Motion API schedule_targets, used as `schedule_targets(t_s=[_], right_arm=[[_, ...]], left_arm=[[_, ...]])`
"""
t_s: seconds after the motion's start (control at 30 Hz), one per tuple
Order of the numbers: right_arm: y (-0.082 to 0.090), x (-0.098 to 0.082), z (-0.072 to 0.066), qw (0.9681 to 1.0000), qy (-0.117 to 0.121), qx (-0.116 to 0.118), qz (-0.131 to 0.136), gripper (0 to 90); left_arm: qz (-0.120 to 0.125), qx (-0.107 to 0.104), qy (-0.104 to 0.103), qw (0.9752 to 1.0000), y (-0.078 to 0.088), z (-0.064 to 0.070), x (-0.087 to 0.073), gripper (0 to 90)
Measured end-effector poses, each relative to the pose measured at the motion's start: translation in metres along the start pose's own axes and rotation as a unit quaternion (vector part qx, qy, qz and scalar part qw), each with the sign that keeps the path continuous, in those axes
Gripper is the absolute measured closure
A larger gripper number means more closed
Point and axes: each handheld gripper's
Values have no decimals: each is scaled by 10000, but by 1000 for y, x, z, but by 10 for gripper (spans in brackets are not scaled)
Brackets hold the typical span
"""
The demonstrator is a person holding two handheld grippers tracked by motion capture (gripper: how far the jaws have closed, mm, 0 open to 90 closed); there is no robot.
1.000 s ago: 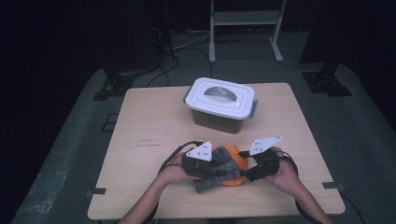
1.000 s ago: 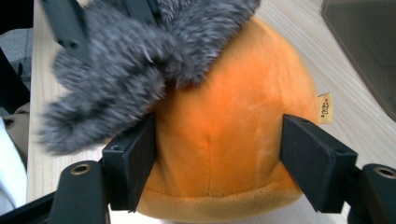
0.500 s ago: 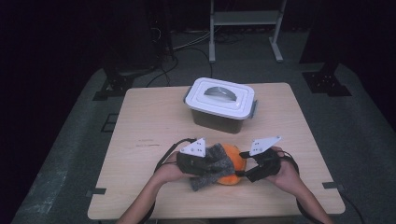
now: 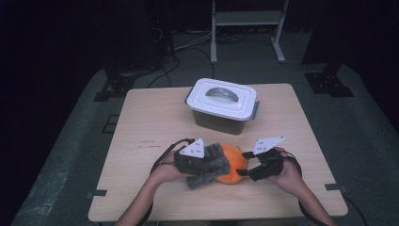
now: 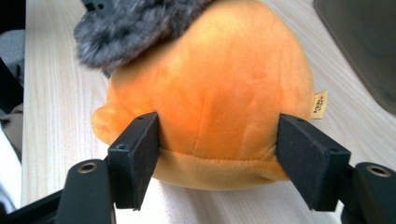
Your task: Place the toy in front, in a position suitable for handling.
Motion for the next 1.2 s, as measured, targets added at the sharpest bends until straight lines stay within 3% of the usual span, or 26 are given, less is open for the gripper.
schedule_targets(t_s=[0.13, 0.33, 0.4, 0.47, 0.5, 0.57, 0.63, 0.67, 0.77, 0.87, 1.0, 1.2], right_arm=[[1, 2, -1, 9999, -44, 70, -111, 269], [1, 7, -6, 9998, 103, 16, -195, 237], [0, 5, -7, 9996, 244, -23, -156, 237], [-1, 4, -9, 9995, 304, -36, -60, 240], [-1, 3, -11, 9994, 347, -13, -34, 243], [-2, 4, -15, 9985, 554, -15, 0, 244], [-2, 4, -17, 9985, 548, -37, -7, 243], [-2, 5, -17, 9988, 487, -33, -12, 241], [-2, 4, -15, 9995, 327, -13, -7, 230], [-1, 5, -14, 9993, 358, -46, -30, 237], [-1, 6, -10, 9992, 374, -134, -38, 241], [3, 7, -5, 10000, 16, 52, -27, 244]], left_arm=[[1, -62, 13, 10000, -4, 1, 1, 679], [-16, -332, 23, 9994, -12, 5, 3, 679], [-59, -232, -25, 9997, -10, 7, 7, 675], [195, -125, -28, 9997, -3, 7, 12, 675], [326, -20, -13, 9995, 0, 7, 15, 675], [344, 338, -9, 9988, 2, 6, 18, 674], [323, 575, 99, 9978, 0, 3, 15, 671], [363, 582, 160, 9975, -1, 1, 13, 669], [437, 501, 284, 9974, -1, -1, 10, 669], [347, 343, 349, 9982, -1, -1, 9, 670], [187, -13, 401, 9990, -3, 0, 7, 670], [14, -488, 443, 9978, -10, 4, 8, 671]])
Point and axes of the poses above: each handheld gripper's, and its own axes: y roughly backward along the jaws, x roughly out of its top, z roughly to its right, and after that the axes turned 14 degrees about -x, right-handed
